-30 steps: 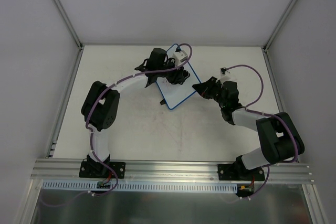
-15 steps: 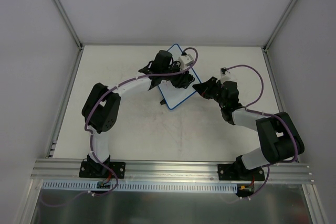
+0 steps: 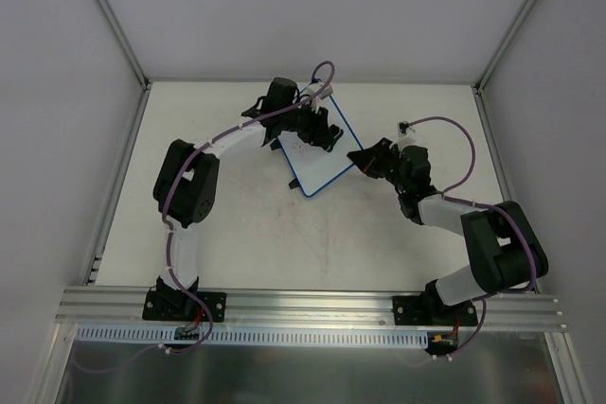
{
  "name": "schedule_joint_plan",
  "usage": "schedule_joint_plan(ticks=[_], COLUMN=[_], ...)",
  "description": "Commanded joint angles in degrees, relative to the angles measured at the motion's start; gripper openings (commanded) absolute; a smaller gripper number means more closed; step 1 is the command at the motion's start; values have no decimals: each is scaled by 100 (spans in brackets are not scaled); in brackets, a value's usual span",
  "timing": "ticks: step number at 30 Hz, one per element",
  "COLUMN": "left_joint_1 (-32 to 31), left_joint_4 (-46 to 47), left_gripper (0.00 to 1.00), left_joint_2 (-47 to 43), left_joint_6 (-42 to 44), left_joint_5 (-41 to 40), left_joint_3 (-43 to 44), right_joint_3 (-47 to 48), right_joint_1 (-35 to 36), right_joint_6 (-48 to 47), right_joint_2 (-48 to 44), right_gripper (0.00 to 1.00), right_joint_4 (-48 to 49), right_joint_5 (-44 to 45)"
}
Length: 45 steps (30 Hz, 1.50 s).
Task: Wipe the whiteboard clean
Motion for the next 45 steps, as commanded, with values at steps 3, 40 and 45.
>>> schedule_joint_plan(ticks=[3,40,45], left_joint_1=[394,510,96], left_joint_4=[-124,904,1510], left_gripper=[0,0,0], left_joint_2=[589,-298,-562], left_joint_6=[-425,-1753,-1673], left_joint_5=[-1091,-2243,-2376], left_joint_3=[-63,-1469,-1882], right_joint_3=[180,216,216], right_joint_1=[148,148,139], right_joint_6=[-575,-522,-522], right_joint_2=[31,92,101], right_gripper=[0,0,0], right_joint_4=[121,121,121], right_joint_5=[-117,-144,-144])
